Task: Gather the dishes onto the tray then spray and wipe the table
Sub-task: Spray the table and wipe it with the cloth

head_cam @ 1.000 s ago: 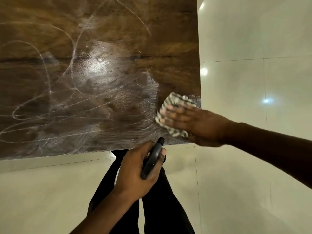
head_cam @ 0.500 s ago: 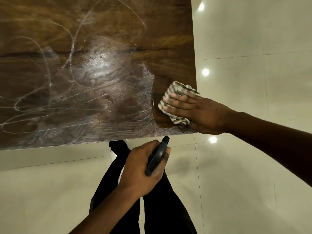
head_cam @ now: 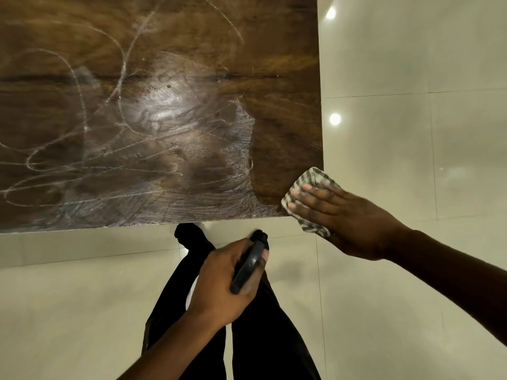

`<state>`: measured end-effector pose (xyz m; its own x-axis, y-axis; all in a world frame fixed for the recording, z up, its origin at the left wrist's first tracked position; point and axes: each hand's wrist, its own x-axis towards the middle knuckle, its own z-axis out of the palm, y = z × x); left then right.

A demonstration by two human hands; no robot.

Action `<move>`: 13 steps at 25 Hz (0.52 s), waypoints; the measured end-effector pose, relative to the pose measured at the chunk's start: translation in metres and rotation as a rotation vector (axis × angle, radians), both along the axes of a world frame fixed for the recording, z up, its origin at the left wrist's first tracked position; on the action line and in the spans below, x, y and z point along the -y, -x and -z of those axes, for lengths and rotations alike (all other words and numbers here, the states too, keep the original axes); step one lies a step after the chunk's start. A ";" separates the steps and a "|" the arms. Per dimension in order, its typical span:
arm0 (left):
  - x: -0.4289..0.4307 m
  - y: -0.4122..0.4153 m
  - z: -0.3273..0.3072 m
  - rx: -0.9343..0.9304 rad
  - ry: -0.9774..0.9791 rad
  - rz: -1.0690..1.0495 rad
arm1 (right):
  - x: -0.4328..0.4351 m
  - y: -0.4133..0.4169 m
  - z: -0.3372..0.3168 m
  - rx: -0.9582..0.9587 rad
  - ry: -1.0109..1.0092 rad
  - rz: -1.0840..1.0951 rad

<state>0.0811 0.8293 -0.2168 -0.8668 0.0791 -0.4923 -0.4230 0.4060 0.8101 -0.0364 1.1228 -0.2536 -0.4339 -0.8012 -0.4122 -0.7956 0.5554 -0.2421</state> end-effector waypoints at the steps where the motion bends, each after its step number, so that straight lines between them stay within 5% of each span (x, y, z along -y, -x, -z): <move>1: 0.005 -0.003 0.001 0.006 -0.004 -0.011 | 0.007 0.000 0.000 -0.024 0.044 0.138; 3: 0.015 -0.009 0.002 0.020 -0.026 -0.070 | 0.044 -0.012 0.002 -0.049 0.123 0.586; 5: 0.025 -0.010 -0.001 0.001 -0.032 -0.137 | 0.099 -0.034 0.006 -0.061 0.166 0.802; 9: 0.045 0.001 -0.007 -0.045 0.003 -0.276 | 0.168 -0.055 0.011 0.053 0.189 0.364; 13: 0.065 0.009 -0.009 -0.070 0.047 -0.334 | 0.127 -0.013 0.016 0.078 0.152 -0.026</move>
<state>0.0724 0.7644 -0.2079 -0.8727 -0.2361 -0.4273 -0.4831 0.2917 0.8255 -0.0230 0.9958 -0.2700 -0.3833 -0.8674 -0.3173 -0.7847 0.4870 -0.3834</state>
